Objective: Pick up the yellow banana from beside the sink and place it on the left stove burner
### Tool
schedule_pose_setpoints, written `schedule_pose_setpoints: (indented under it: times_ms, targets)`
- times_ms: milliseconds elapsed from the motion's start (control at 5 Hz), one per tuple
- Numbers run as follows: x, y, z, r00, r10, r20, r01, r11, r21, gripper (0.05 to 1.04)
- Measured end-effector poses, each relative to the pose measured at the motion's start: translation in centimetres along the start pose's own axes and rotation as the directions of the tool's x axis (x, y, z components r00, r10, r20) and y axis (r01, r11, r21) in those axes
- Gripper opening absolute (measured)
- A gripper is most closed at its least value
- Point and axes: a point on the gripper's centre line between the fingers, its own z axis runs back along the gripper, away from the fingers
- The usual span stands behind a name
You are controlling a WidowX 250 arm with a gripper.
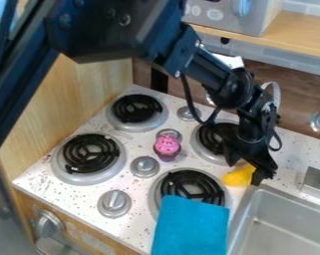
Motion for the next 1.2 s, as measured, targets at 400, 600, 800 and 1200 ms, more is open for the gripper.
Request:
schedule_pose_setpoints:
  times_ms: [400,600,800,1200]
  targets:
    - [-0.4,0.0,-1.6,0.999,0.015,-0.029,-0.014,1.0,0.004,0.639]
    - [-0.4,0.1,-1.6,0.999,0.032,-0.022,-0.032,0.999,0.012,0.505]
    - [-1.0,-0.1,-1.6,0.999,0.031,-0.016,-0.03,0.999,0.014,0.504]
    - [-3.6,-1.0,5.2,0.995,0.048,0.085,-0.04,0.994,-0.099,0.504]
